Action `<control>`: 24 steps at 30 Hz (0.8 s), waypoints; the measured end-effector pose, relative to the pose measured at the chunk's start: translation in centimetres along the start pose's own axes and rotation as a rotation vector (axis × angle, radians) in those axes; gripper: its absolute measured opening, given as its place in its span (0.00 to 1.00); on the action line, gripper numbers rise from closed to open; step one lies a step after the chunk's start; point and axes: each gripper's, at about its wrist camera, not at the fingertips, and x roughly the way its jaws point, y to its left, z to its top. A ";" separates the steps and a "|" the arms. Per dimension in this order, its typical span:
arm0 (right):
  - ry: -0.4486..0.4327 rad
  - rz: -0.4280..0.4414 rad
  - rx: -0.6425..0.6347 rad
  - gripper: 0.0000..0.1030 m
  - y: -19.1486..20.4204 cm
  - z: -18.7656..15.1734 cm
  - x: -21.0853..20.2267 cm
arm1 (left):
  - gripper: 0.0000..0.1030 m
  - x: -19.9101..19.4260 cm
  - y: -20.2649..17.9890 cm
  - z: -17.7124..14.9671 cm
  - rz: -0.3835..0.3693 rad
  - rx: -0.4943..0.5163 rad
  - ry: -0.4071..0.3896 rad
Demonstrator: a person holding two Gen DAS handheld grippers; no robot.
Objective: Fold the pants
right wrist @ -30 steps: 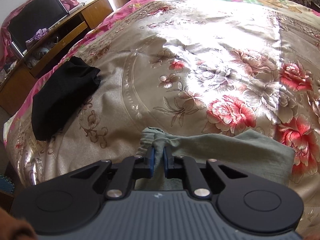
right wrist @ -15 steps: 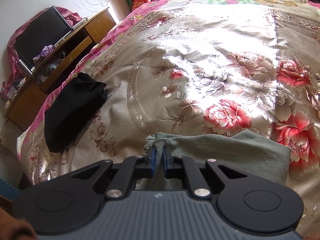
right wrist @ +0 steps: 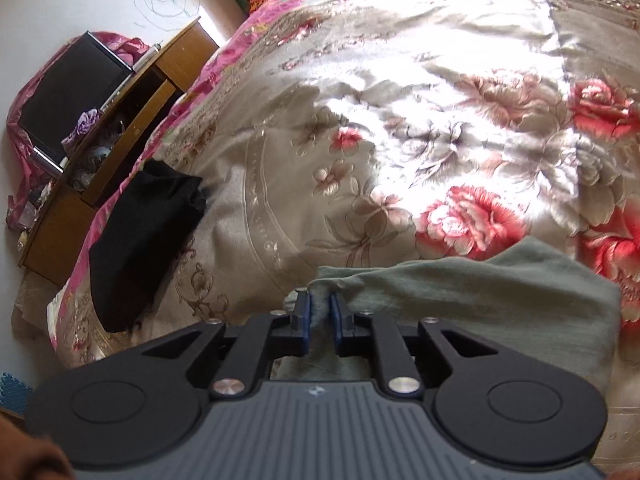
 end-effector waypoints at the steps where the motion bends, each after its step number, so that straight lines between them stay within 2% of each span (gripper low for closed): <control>1: 0.005 -0.002 -0.001 0.16 0.0 -0.5 0.7 | 0.36 -0.2 -0.1 -0.2 0.010 0.010 -0.005; 3: -0.008 0.022 0.001 0.17 0.2 -0.9 0.8 | 0.43 -0.8 -0.5 -0.2 0.041 0.036 -0.015; 8: -0.117 0.058 0.000 0.19 0.1 -0.9 -3.7 | 0.46 -3.0 -1.3 0.9 0.122 0.096 -0.086; 11: -0.177 0.013 -0.041 0.29 -0.2 -1.9 -6.8 | 0.52 -3.4 -2.0 1.9 0.105 0.106 -0.142; 15: -0.181 -0.071 -0.074 0.29 -1.2 -3.7 -7.7 | 0.54 -1.5 -3.6 3.3 0.083 0.145 -0.170; 17: -0.158 -0.102 -0.057 0.29 -2.0 -4.3 -7.0 | 0.56 0.8 -4.3 3.6 0.093 0.174 -0.146; 19: -0.137 -0.138 -0.076 0.27 -2.4 -4.9 -5.9 | 0.56 3.1 -4.1 3.4 0.135 0.188 -0.094; 21: -0.105 -0.179 -0.100 0.27 -2.5 -5.5 -4.7 | 0.58 4.5 -2.8 2.9 0.175 0.152 -0.026; 24: -0.106 -0.190 -0.133 0.27 -2.4 -6.1 -4.4 | 0.67 3.9 -0.6 2.5 0.144 0.057 -0.019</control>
